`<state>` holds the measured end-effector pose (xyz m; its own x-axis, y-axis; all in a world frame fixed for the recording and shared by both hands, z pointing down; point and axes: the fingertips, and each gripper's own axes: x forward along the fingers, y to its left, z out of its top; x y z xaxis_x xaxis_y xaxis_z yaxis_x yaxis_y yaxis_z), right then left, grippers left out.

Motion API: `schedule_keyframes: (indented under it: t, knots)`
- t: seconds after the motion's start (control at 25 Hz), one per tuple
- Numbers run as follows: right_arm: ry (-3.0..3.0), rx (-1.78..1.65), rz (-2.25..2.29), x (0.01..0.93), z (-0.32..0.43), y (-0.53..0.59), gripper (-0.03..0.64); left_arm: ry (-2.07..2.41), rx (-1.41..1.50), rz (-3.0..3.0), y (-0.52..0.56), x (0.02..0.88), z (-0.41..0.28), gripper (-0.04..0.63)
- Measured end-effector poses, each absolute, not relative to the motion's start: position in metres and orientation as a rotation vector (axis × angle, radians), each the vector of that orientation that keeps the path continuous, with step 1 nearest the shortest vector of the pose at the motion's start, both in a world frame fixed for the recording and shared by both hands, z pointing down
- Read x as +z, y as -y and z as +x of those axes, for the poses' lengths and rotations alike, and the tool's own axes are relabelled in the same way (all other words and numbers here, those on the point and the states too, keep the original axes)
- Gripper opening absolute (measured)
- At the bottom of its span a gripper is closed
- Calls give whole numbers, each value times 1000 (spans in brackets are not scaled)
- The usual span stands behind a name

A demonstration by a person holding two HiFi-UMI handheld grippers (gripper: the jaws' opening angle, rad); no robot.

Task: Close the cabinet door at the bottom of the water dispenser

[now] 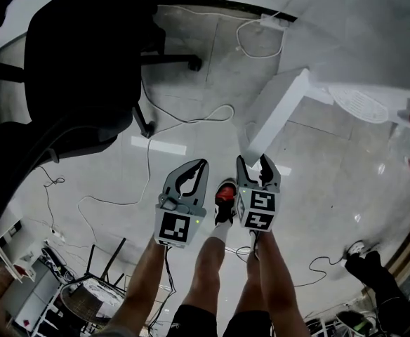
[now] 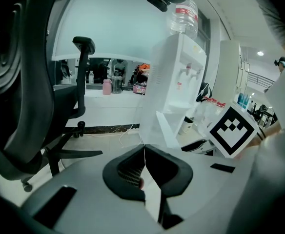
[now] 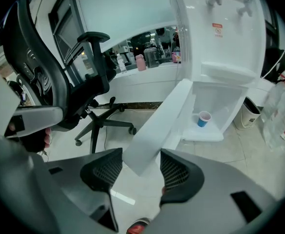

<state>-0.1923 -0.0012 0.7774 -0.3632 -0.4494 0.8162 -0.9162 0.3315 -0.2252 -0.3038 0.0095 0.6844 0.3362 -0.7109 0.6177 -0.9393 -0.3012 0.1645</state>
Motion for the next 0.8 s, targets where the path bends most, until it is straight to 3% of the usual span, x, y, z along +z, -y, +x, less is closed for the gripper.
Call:
schedule_keyframes:
  t: [0.8]
  knots:
    - [1935, 921, 1218, 778, -154, -16, 216, 1368, 616, 2203, 2, 669, -265, 25]
